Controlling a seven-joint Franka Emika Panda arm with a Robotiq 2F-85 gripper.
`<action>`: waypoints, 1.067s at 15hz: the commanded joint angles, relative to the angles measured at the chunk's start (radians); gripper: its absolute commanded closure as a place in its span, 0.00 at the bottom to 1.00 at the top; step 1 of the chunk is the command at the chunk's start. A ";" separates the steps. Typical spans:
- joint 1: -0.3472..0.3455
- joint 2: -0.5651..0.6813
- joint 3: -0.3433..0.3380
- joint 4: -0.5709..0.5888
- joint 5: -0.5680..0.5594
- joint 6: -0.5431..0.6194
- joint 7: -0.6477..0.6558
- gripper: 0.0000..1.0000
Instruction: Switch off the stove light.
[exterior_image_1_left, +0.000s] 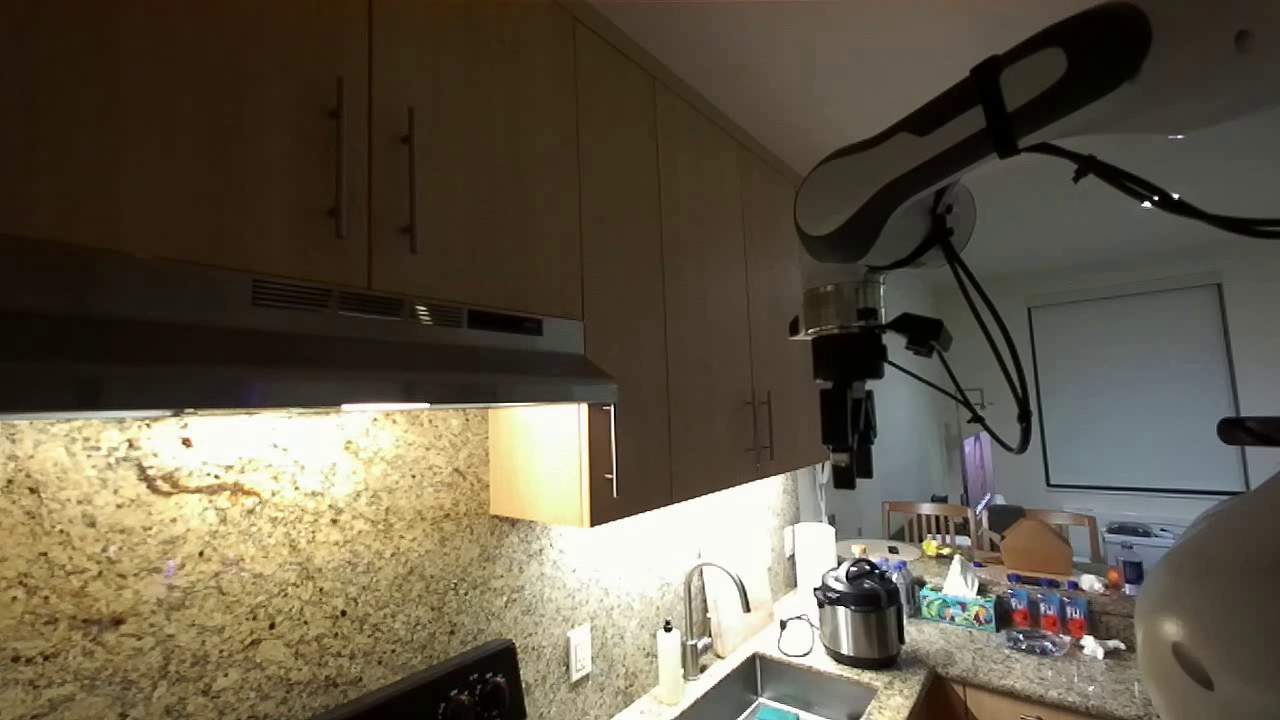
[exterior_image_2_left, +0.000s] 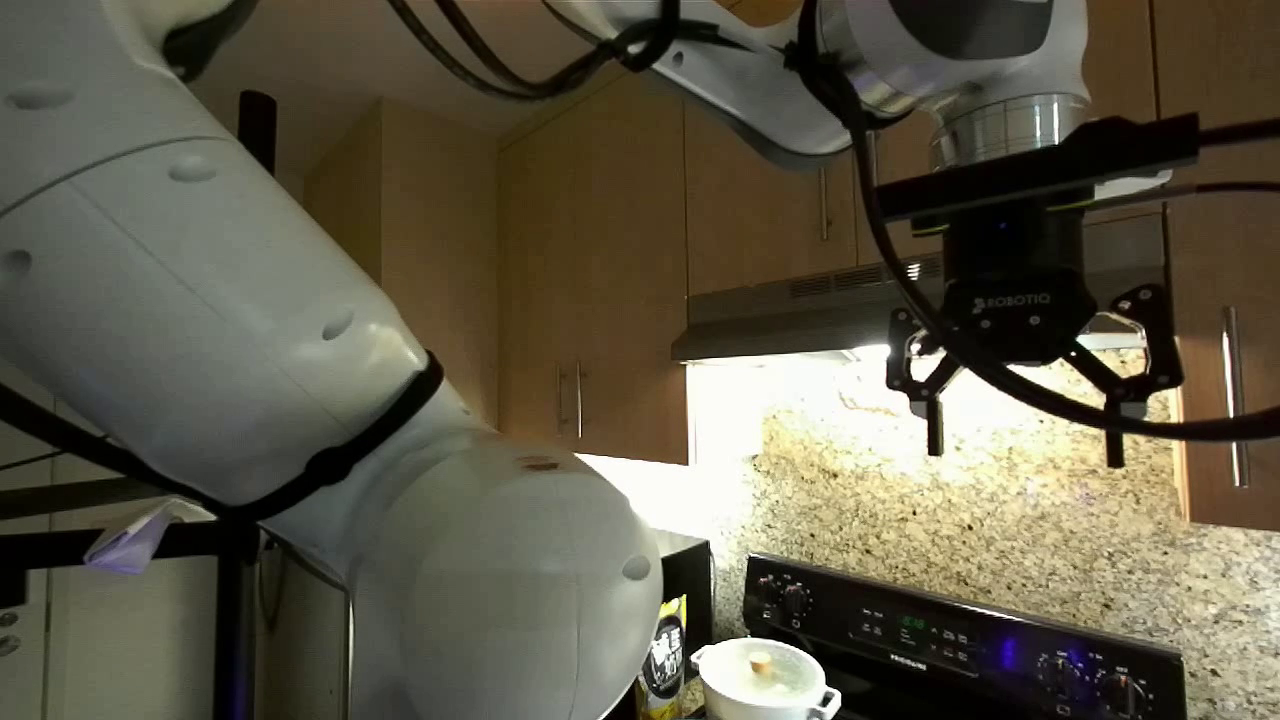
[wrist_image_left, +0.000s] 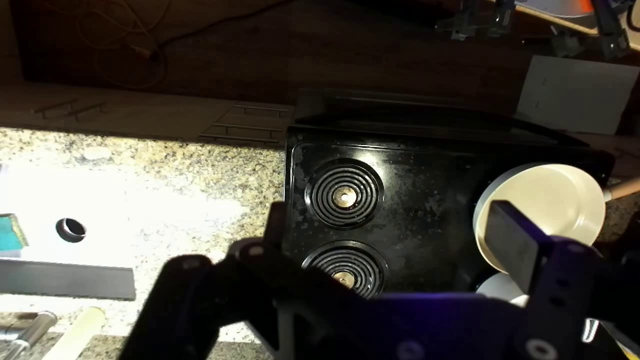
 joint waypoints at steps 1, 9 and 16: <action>-0.001 -0.006 0.039 -0.014 0.005 0.063 0.062 0.00; 0.014 -0.050 0.090 -0.014 0.007 0.392 0.129 0.00; 0.123 -0.042 0.038 0.008 0.067 0.704 0.040 0.00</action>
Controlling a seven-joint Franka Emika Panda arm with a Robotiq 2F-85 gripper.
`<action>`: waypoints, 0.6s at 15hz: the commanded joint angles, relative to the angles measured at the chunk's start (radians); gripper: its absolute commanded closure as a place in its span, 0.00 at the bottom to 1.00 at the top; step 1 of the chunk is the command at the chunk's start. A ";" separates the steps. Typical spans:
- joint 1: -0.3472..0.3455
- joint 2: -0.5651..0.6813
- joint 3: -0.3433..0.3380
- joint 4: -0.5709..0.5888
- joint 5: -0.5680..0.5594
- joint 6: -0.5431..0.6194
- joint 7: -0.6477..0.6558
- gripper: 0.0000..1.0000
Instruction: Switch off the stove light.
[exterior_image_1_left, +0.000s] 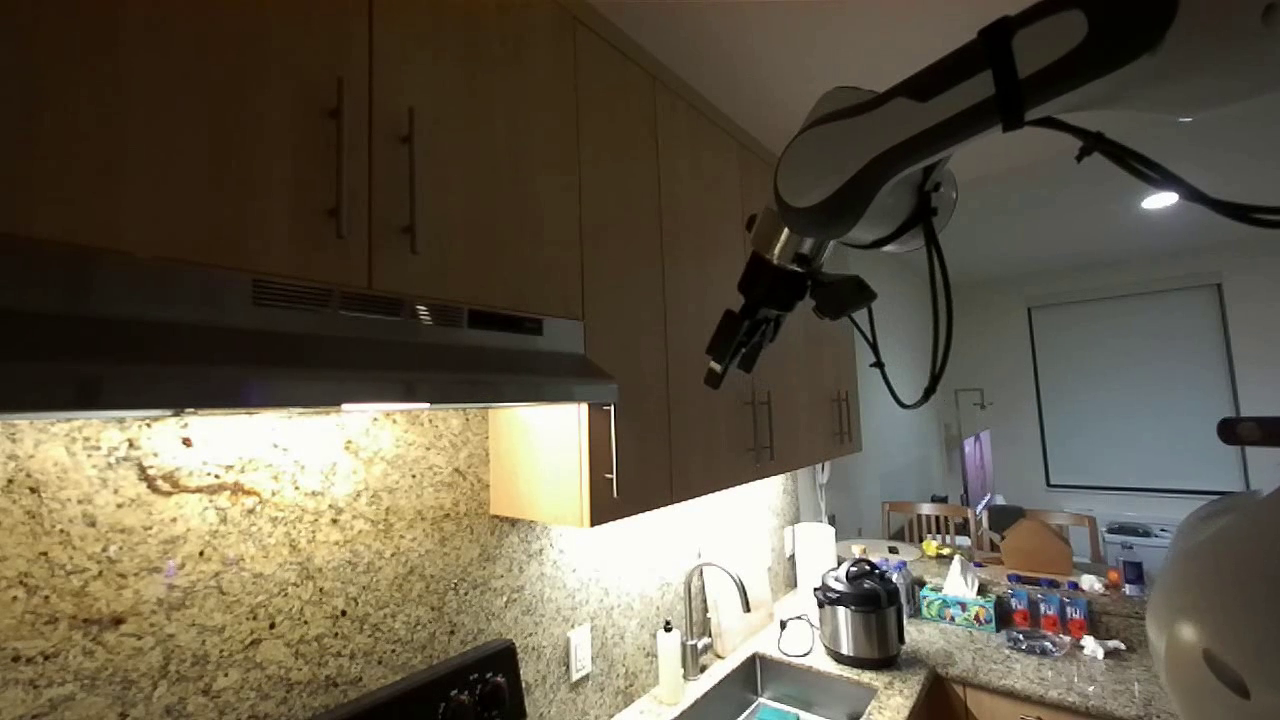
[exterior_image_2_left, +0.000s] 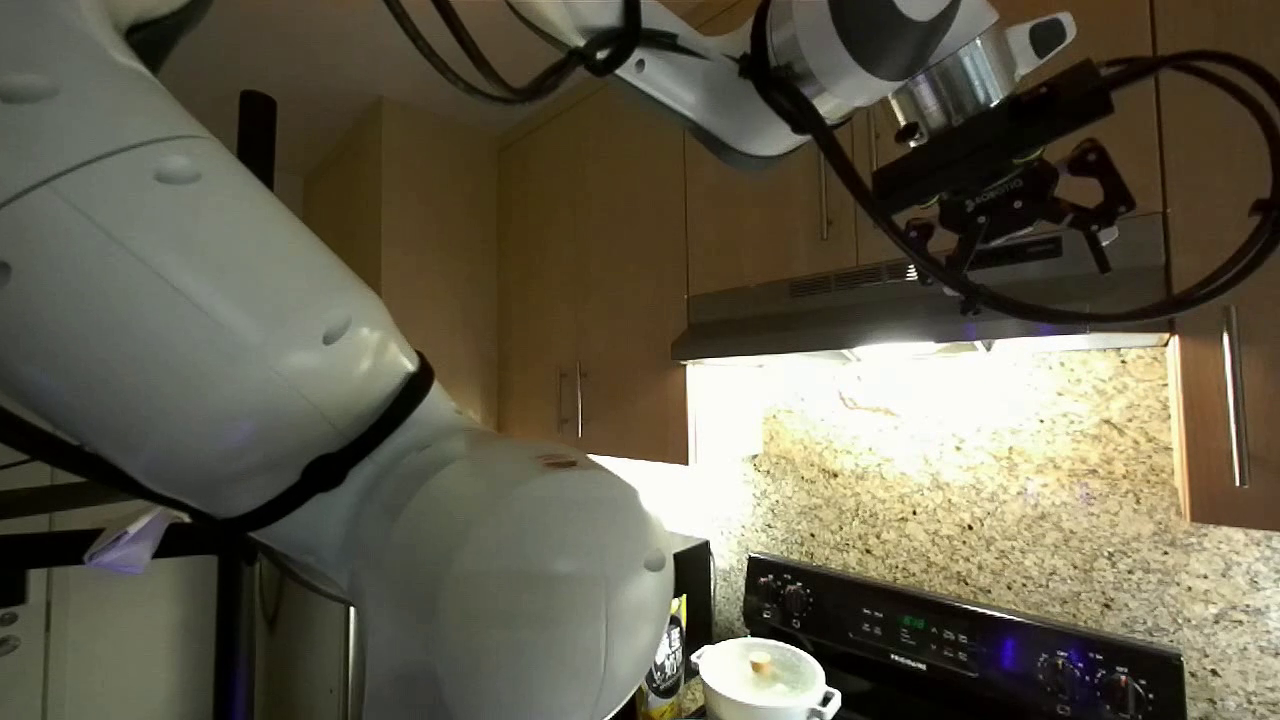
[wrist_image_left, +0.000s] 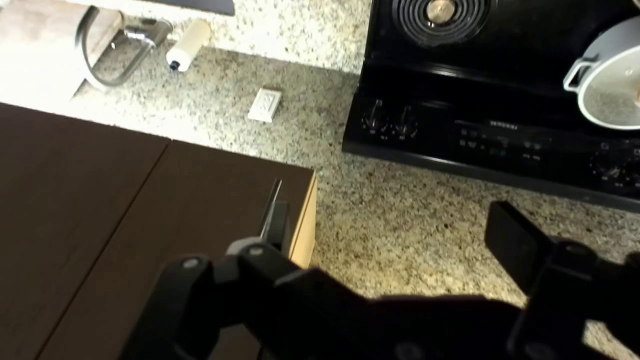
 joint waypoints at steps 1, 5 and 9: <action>0.058 0.002 -0.034 0.007 0.036 0.083 -0.070 0.00; 0.028 0.003 -0.009 0.004 0.020 0.050 -0.022 0.00; 0.037 0.003 -0.017 0.004 0.029 0.062 -0.027 0.00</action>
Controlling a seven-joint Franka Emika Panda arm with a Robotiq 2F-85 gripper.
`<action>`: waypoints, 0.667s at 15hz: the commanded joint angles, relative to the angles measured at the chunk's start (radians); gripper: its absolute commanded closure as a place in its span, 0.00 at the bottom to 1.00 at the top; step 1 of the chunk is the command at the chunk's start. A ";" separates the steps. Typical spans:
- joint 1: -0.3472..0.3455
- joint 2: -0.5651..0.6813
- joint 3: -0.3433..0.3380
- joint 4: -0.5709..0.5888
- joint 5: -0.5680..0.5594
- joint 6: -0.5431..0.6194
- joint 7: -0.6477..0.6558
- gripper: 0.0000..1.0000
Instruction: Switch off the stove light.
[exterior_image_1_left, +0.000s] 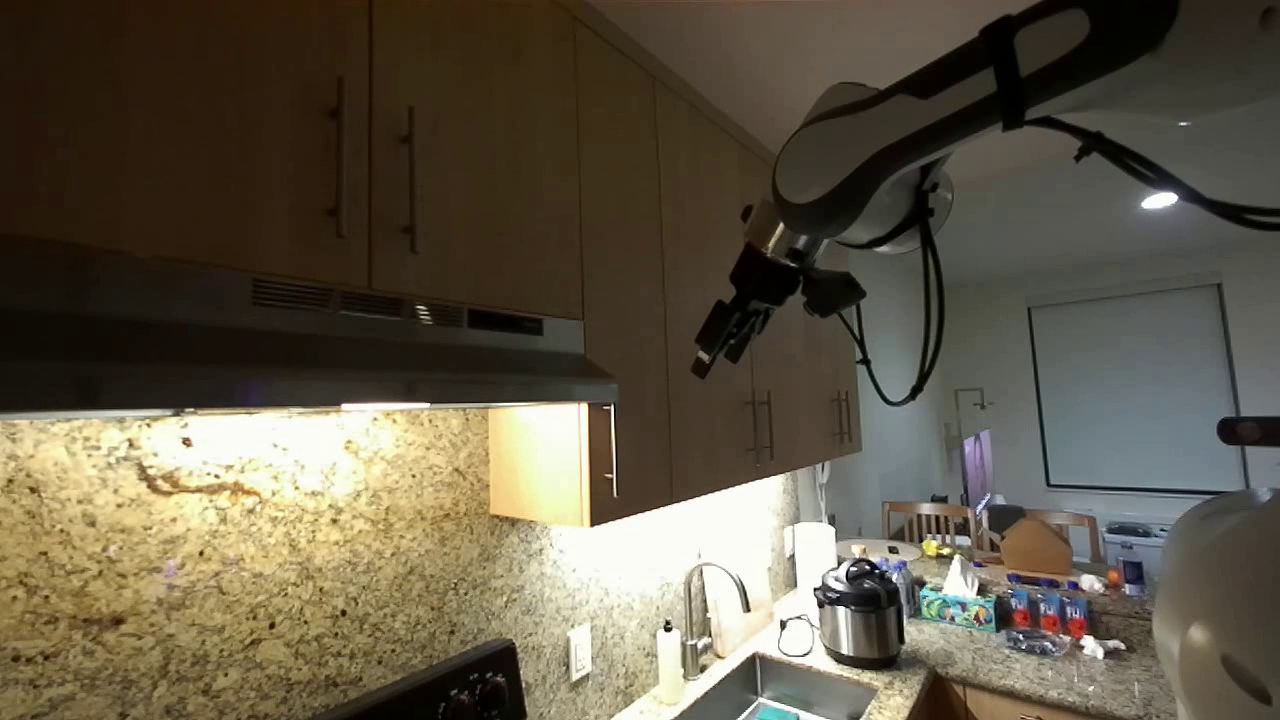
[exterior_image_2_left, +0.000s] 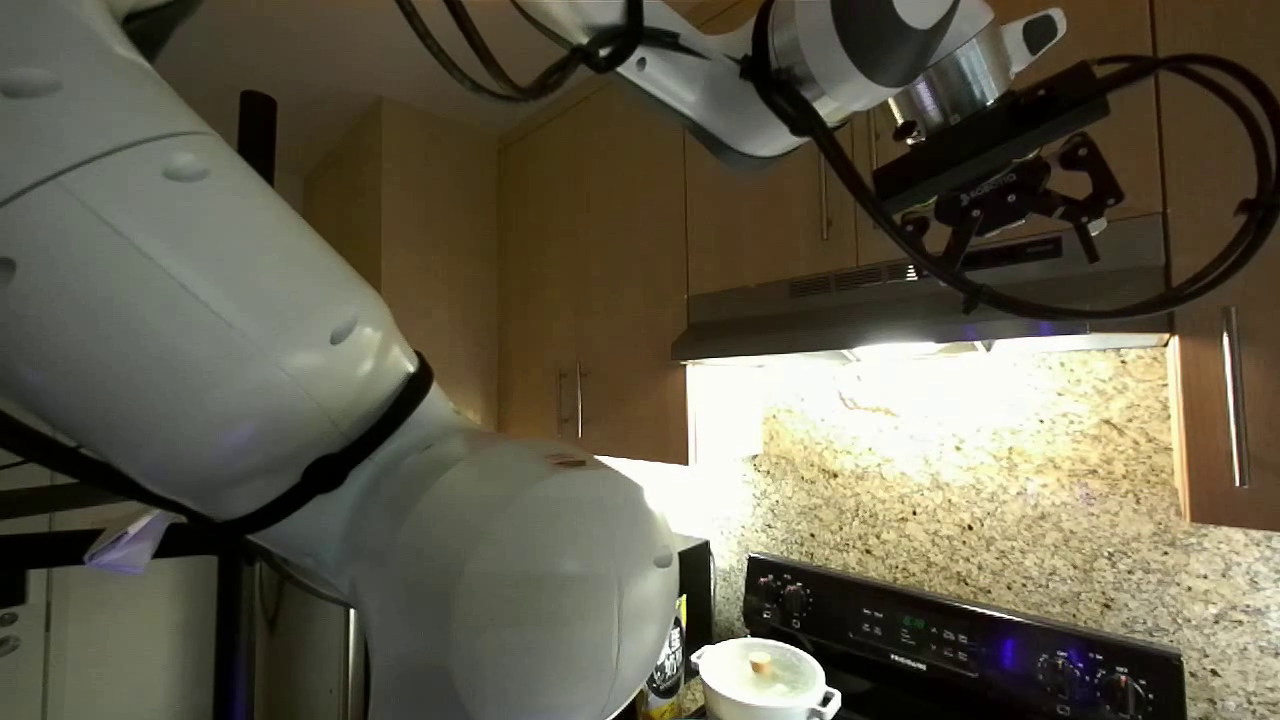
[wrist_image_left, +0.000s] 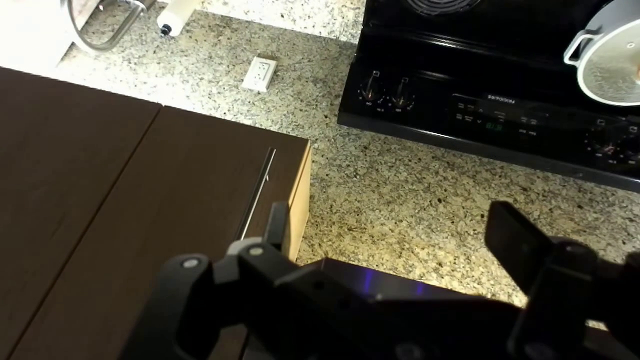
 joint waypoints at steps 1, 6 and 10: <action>0.031 0.011 -0.018 0.006 0.048 0.039 -0.027 0.00; 0.177 0.070 -0.075 0.033 0.177 0.214 -0.064 0.00; 0.312 0.136 -0.125 0.075 0.236 0.394 -0.097 0.00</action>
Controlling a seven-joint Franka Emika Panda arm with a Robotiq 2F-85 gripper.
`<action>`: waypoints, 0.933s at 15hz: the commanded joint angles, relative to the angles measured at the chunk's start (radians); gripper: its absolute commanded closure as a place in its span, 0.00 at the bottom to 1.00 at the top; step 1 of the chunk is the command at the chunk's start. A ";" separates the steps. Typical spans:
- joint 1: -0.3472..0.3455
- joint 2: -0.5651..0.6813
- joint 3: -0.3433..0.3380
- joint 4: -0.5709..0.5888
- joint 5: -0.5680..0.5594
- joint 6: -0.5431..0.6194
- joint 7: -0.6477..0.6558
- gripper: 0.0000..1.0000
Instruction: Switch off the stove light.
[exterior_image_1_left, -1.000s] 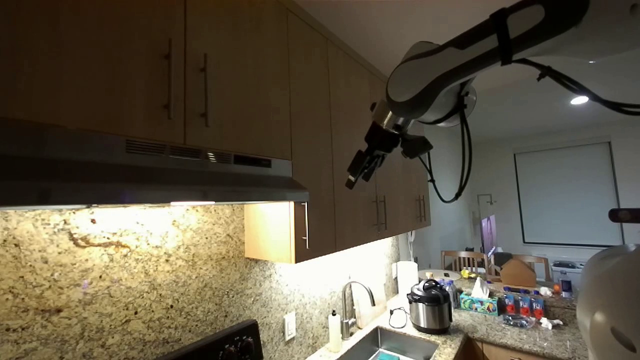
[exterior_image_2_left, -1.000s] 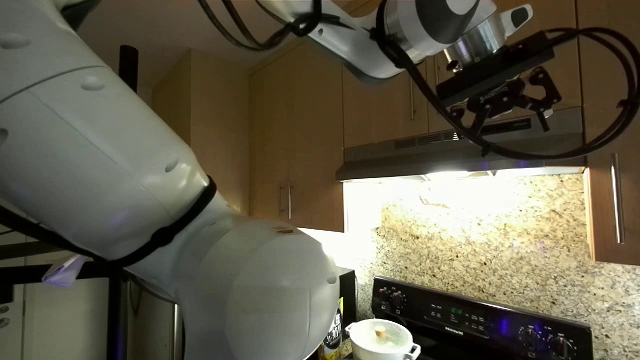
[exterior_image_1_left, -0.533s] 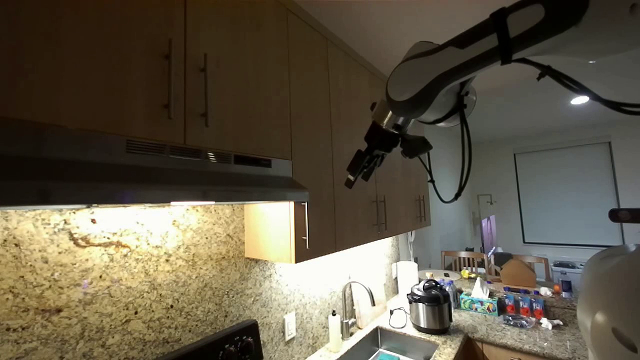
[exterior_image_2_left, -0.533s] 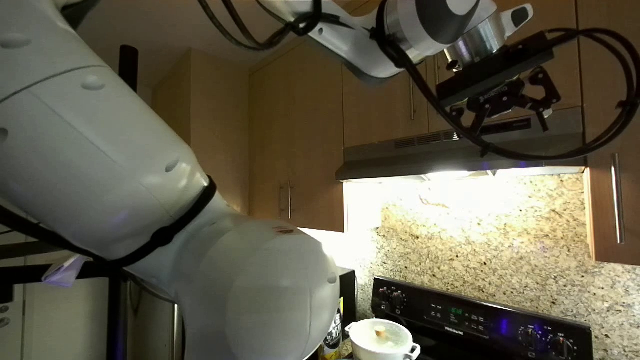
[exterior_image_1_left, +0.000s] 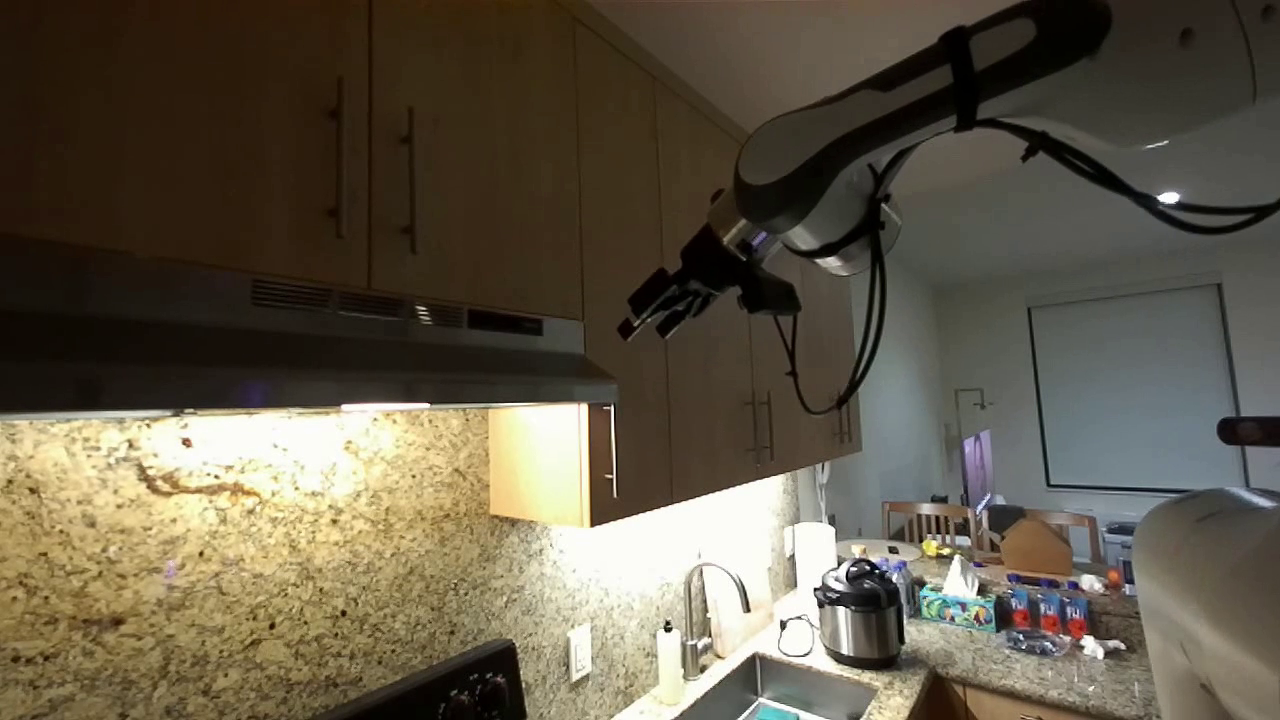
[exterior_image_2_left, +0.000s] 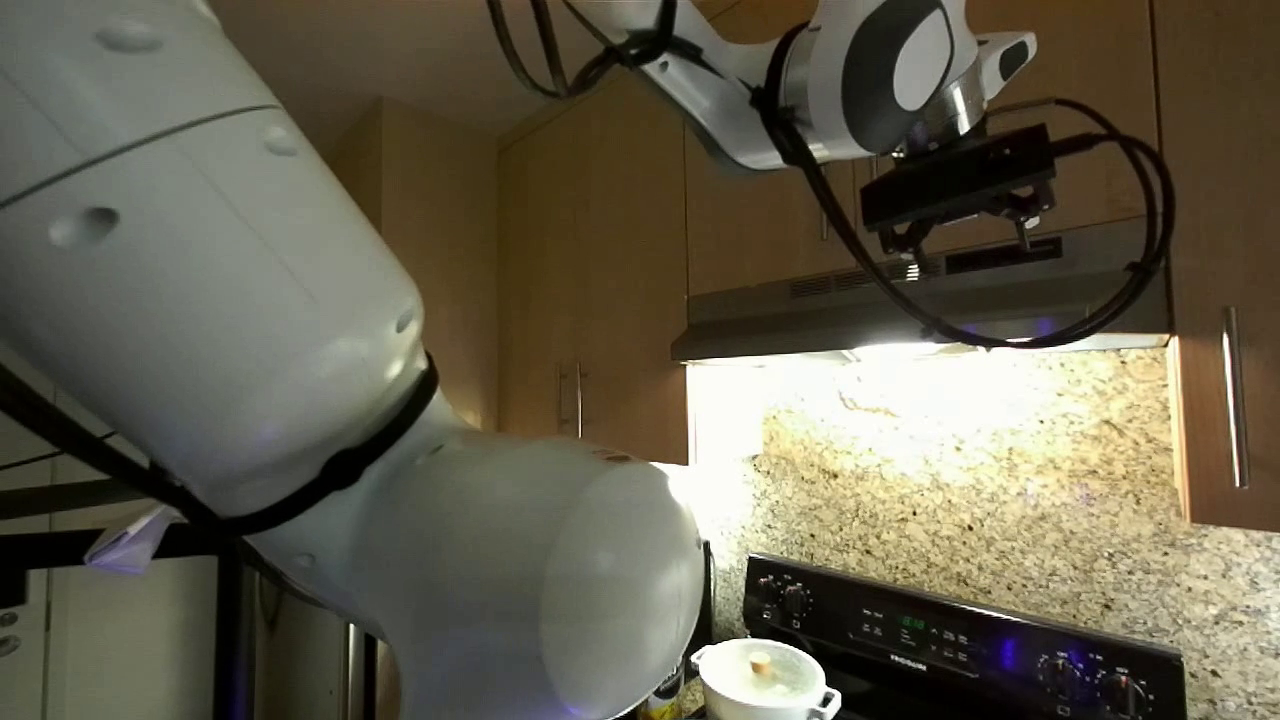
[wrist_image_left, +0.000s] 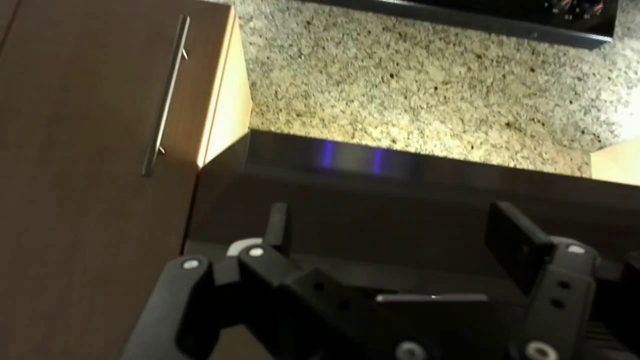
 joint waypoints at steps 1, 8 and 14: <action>0.120 0.094 -0.051 0.069 0.065 0.158 -0.076 0.00; 0.453 0.244 -0.265 0.242 0.180 0.213 -0.162 0.00; 0.578 0.278 -0.374 0.300 0.156 0.208 -0.140 0.00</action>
